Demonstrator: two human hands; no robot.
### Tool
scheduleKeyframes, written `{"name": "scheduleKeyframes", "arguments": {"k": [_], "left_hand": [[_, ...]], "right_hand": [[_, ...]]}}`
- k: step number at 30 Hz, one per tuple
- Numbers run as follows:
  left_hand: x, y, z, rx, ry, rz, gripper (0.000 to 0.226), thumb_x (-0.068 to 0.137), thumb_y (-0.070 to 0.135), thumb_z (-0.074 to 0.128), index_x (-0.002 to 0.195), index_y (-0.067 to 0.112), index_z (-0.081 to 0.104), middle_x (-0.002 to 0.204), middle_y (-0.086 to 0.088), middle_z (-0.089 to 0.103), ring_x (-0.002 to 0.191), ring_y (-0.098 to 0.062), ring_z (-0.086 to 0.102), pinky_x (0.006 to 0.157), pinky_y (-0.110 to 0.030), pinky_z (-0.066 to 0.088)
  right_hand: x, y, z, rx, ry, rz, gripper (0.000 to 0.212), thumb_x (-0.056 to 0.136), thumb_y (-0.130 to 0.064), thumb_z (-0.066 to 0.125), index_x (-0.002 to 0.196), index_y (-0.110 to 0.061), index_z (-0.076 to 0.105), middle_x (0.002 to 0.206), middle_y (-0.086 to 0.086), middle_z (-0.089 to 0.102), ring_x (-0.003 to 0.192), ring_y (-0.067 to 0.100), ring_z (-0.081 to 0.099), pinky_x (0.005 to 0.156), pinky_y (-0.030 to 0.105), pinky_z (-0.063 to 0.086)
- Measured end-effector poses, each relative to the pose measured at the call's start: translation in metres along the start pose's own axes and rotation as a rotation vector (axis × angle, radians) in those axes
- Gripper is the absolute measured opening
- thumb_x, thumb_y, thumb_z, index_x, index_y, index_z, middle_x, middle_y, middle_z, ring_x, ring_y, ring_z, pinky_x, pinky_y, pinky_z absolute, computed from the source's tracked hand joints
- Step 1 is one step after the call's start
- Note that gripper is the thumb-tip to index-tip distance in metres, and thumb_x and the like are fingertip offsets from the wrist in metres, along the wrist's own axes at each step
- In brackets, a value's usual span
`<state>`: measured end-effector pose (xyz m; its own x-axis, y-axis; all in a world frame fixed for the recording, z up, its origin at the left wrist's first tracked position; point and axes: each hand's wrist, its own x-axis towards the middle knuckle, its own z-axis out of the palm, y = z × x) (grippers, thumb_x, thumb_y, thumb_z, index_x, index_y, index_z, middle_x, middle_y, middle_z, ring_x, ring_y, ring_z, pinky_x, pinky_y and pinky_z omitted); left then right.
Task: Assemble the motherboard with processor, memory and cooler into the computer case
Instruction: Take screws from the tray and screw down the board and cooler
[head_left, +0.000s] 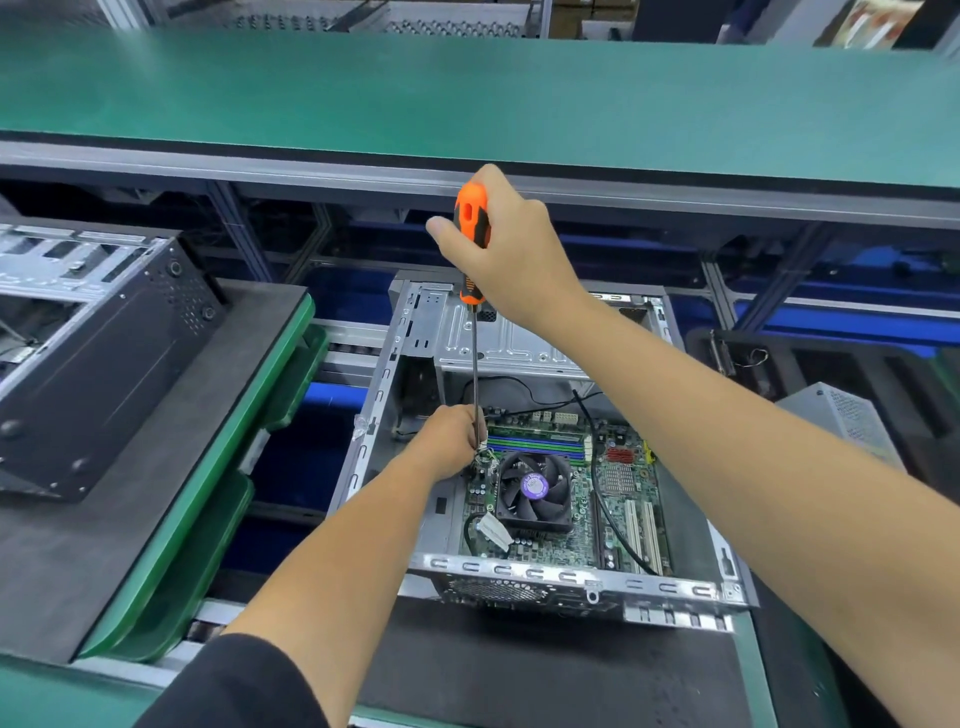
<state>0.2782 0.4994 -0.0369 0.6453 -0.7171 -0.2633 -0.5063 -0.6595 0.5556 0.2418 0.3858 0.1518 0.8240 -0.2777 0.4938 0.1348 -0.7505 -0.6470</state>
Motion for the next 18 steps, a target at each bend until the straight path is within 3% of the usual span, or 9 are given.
{"name": "scheduleKeyframes", "arguments": {"k": [4, 11, 16, 18], "left_hand": [[-0.001, 0.002, 0.000, 0.016, 0.001, 0.017, 0.034, 0.075, -0.013, 0.039, 0.075, 0.015, 0.058, 0.072, 0.001, 0.057, 0.069, -0.017, 0.052, 0.064, -0.026, 0.046], [-0.002, 0.002, 0.000, 0.022, 0.013, 0.026, 0.035, 0.074, -0.016, 0.040, 0.079, 0.013, 0.058, 0.079, -0.007, 0.060, 0.069, -0.021, 0.051, 0.070, -0.036, 0.051], [-0.001, 0.000, 0.001, 0.015, 0.030, 0.000, 0.037, 0.072, -0.016, 0.040, 0.072, 0.016, 0.057, 0.071, -0.003, 0.057, 0.067, -0.020, 0.052, 0.065, -0.032, 0.050], [0.001, 0.000, 0.002, -0.004, 0.033, -0.047, 0.035, 0.076, -0.014, 0.042, 0.069, 0.016, 0.058, 0.077, -0.006, 0.062, 0.071, -0.021, 0.056, 0.071, -0.031, 0.051]], "right_hand": [[-0.001, -0.001, 0.003, -0.003, -0.002, -0.016, 0.033, 0.094, -0.039, 0.057, 0.093, -0.008, 0.045, 0.064, 0.003, 0.044, 0.050, 0.014, 0.038, 0.048, 0.026, 0.039], [-0.004, -0.007, 0.006, -0.003, -0.032, -0.059, 0.032, 0.093, -0.037, 0.060, 0.088, -0.012, 0.040, 0.056, -0.007, 0.035, 0.043, 0.011, 0.032, 0.044, 0.017, 0.033], [-0.004, -0.010, -0.001, -0.007, -0.130, -0.040, 0.036, 0.091, -0.040, 0.062, 0.091, -0.009, 0.043, 0.060, -0.005, 0.038, 0.050, 0.013, 0.032, 0.048, 0.022, 0.036], [0.000, -0.015, -0.006, -0.023, -0.200, -0.008, 0.036, 0.089, -0.040, 0.064, 0.089, -0.011, 0.042, 0.065, -0.003, 0.042, 0.052, 0.013, 0.038, 0.050, 0.025, 0.042]]}}
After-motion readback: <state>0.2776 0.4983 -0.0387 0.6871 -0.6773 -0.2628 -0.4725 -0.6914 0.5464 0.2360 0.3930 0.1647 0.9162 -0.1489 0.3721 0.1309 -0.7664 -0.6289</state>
